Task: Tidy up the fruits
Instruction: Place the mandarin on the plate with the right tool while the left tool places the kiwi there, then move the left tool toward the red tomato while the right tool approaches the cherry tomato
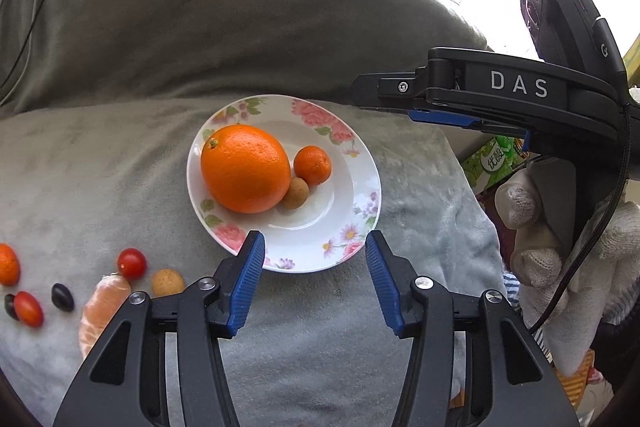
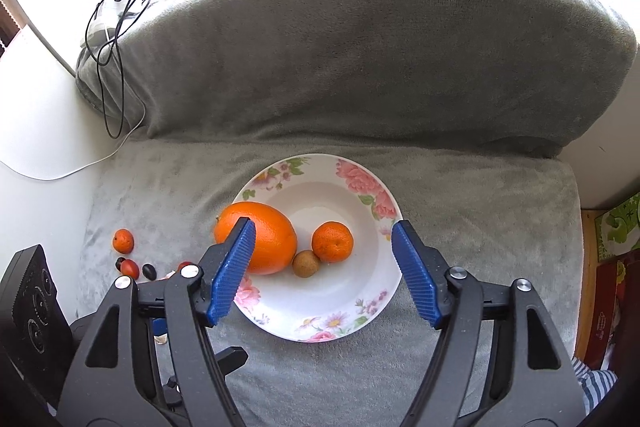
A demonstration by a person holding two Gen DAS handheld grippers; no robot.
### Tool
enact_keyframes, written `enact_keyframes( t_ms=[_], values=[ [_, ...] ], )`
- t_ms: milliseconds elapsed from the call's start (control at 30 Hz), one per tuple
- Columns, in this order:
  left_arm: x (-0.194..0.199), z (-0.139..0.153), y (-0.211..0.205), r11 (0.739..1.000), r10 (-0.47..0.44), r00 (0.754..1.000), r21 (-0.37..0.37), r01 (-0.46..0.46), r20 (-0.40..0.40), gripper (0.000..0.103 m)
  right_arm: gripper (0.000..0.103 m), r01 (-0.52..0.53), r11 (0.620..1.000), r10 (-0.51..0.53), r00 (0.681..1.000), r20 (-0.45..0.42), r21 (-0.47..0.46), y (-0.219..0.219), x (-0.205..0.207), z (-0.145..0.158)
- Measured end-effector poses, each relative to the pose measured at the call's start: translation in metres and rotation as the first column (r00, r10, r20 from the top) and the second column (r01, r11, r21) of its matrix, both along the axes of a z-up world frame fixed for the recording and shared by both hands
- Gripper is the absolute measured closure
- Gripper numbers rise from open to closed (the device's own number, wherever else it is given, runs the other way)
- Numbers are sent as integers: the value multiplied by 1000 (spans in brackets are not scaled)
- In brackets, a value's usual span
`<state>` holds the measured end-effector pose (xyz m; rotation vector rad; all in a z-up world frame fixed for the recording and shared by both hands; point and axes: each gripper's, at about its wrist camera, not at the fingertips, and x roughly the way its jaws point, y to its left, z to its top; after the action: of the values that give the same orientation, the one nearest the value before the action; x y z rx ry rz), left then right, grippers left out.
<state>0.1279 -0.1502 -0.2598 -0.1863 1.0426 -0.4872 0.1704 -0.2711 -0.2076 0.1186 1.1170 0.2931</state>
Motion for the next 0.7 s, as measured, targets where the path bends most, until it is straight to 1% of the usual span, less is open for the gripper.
enact_keyframes(
  t_ms=[133, 233, 333, 600, 700],
  values=[
    [-3, 5, 16, 1000, 26, 1000, -4, -26, 9, 51, 30, 5, 1000, -4, 1000, 22, -26, 9, -5, 6],
    [-6, 8, 31, 999, 46, 999, -7, -46, 13, 51, 30, -3, 1000, 4, 999, 40, -28, 18, -9, 10],
    [-11, 10, 47, 998, 64, 998, 6, -64, 23, 51, 30, -13, 999, 15, 999, 52, -30, 28, -14, 15],
    [-26, 7, 104, 987, 158, 987, 27, -159, 22, 51, 30, -72, 997, 72, 997, 29, -7, 62, -28, 19],
    [-31, 6, 127, 979, 197, 980, 48, -198, 26, 51, 30, -91, 996, 91, 996, 16, 3, 75, -33, 17]
  ],
)
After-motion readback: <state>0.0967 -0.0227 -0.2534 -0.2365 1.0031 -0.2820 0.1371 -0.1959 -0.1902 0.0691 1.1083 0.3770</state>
